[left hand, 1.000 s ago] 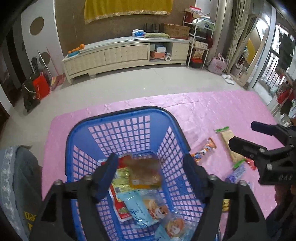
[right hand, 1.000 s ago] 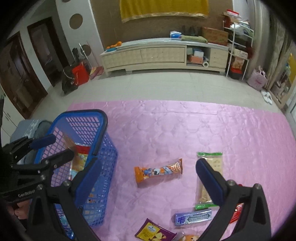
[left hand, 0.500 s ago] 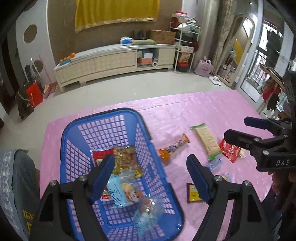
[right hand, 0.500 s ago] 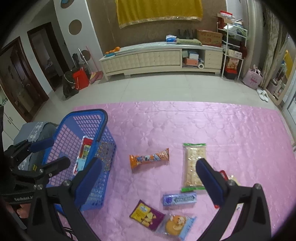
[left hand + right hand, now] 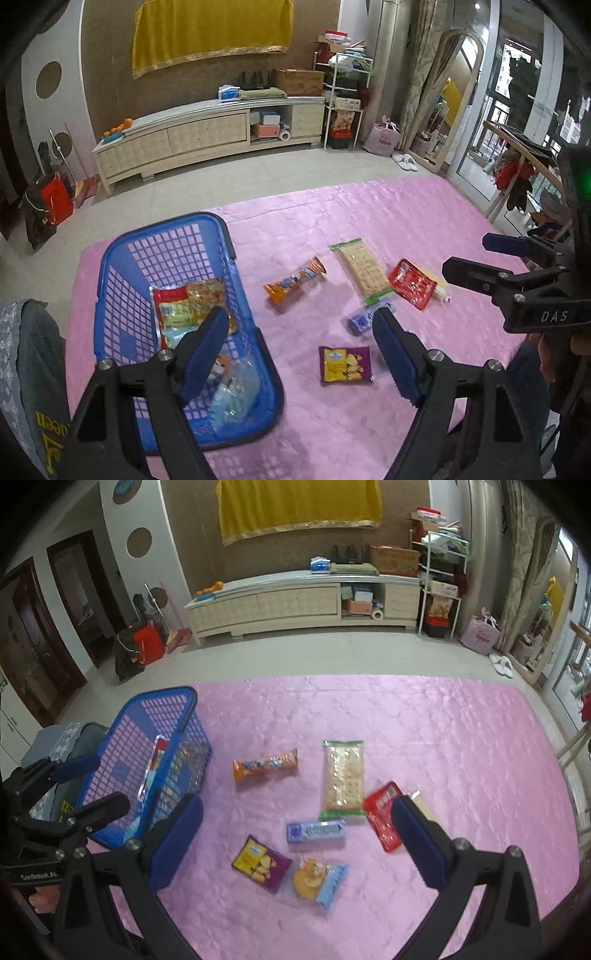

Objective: Organize snacks
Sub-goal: 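Open the left gripper to release the chip bag into the basket, then move both grippers back over the remaining snacks on the bed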

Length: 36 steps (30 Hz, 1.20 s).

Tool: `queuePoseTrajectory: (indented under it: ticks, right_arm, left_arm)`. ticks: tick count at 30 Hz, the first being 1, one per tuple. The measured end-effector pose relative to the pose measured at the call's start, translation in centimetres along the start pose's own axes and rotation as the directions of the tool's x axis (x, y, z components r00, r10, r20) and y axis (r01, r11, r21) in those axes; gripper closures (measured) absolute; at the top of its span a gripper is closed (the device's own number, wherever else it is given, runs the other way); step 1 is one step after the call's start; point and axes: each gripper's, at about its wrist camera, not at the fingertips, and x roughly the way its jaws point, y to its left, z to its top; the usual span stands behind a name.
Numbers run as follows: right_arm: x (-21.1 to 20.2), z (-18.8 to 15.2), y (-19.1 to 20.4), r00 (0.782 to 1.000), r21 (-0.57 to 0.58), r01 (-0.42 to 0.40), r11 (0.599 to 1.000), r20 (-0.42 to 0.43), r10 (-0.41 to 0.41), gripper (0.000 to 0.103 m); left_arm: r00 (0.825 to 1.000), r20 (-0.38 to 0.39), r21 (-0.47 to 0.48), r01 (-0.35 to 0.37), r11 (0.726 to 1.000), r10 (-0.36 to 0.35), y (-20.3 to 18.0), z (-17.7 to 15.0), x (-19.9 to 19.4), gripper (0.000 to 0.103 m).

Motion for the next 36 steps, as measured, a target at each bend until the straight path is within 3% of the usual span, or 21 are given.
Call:
queuePoseTrajectory:
  ticks: [12, 20, 28, 36]
  right_arm:
    - [-0.5, -4.4, -3.1, 0.999, 0.052, -0.002, 0.999, -0.049, 0.004, 0.0]
    - [-1.0, -7.1, -5.7, 0.998, 0.043, 0.039, 0.998, -0.042, -0.037, 0.0]
    - [0.7, -9.8, -9.7, 0.995, 0.027, 0.101, 0.995, -0.017, -0.101, 0.0]
    - [4.4, -11.4, -12.8, 0.992, -0.016, 0.126, 0.992, -0.021, -0.126, 0.0]
  left_arm:
    - [0.999, -0.04, 0.015, 0.028, 0.999, -0.027, -4.5, -3.1, 0.9, 0.024]
    - [0.995, -0.089, 0.023, 0.045, 0.999, -0.043, -8.0, -4.6, 3.4, 0.024]
    - [0.99, -0.133, 0.031, 0.042, 0.999, -0.037, -11.7, -6.2, 7.5, 0.024]
    - [0.985, -0.172, 0.108, 0.011, 0.994, 0.007, -14.6, -7.1, 12.5, 0.024]
